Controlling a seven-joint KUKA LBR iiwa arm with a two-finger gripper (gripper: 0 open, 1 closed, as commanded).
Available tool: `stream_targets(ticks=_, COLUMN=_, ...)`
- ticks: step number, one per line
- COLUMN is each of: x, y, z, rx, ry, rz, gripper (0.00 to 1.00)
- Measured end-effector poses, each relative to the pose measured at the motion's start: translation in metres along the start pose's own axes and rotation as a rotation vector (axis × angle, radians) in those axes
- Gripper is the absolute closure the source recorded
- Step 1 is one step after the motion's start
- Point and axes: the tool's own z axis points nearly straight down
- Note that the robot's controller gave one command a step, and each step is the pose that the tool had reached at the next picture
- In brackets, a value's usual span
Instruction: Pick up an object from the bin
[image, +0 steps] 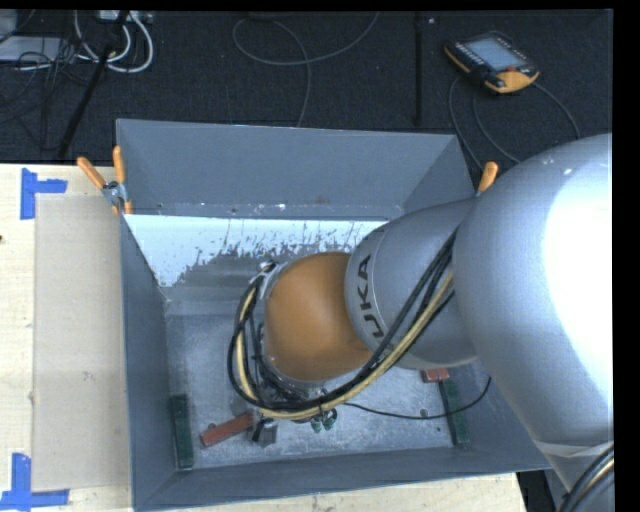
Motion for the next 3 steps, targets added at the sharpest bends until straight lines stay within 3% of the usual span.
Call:
stream_targets(ticks=1, x=0.002, y=-0.03, z=-0.122, rx=0.001, ry=0.0, rz=0.02, gripper=1.0)
stream_targets(ticks=2, x=0.002, y=-0.03, z=-0.122, rx=0.001, ry=0.0, rz=0.021, gripper=1.0)
stream_targets(ticks=3, x=0.006, y=-0.04, z=-0.152, rx=0.0, ry=0.005, rz=-0.078, gripper=1.0)
